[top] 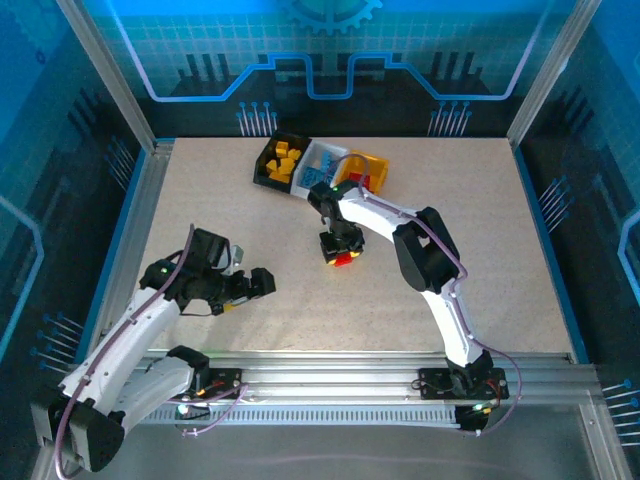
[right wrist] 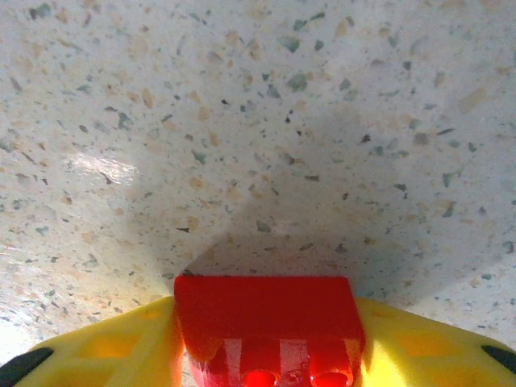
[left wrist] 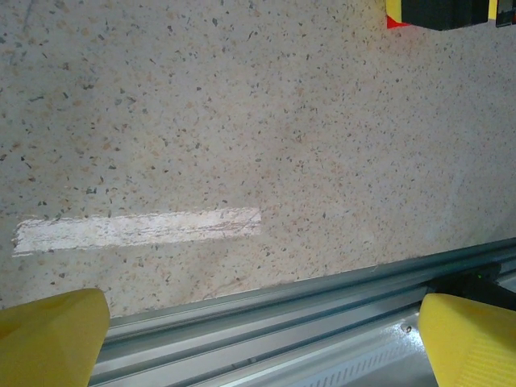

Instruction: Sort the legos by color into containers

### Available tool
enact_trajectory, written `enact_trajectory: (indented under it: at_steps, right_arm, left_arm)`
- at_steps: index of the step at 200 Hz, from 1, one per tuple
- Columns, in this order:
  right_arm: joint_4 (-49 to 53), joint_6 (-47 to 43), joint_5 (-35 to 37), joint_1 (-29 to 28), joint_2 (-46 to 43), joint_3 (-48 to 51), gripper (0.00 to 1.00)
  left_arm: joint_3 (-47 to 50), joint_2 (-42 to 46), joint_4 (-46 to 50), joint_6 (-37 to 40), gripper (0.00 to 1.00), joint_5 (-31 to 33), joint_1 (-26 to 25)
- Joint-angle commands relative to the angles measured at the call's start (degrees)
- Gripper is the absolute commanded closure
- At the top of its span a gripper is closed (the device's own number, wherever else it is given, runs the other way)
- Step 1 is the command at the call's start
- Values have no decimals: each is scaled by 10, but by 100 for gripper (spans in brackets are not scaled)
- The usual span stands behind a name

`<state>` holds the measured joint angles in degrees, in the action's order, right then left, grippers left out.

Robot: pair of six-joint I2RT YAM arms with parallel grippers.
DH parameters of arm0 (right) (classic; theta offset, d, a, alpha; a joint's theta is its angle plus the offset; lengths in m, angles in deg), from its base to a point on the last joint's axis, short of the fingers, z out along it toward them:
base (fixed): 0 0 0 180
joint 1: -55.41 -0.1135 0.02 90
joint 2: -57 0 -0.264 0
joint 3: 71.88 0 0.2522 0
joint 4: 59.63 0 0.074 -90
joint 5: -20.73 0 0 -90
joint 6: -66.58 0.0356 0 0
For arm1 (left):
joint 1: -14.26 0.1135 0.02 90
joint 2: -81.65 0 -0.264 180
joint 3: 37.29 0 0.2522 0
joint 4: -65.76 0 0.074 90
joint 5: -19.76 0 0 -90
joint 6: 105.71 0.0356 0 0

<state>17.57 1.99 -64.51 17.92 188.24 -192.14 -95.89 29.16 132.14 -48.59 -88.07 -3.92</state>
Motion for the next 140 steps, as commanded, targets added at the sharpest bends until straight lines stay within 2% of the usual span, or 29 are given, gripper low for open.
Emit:
enact_trajectory:
  at_steps: [1,43,89,113,140]
  right_arm:
    - [18,0,16,-7,3,-11,49]
    - [15,15,-8,6,-54,-15,49]
    - [-45,70,-121,71,-117,-31,49]
    - [-68,94,-153,117,-114,-69,49]
    - [-71,109,-176,167,-70,-136,49]
  left_arm:
    - [-3,-2,-4,-2,1,1,-2]
    - [6,0,-20,-19,1,-4,-3]
    - [23,-3,-51,-49,1,-14,-2]
    - [15,-17,-55,-50,1,-13,-2]
    - [-7,-45,-53,-43,1,-11,1]
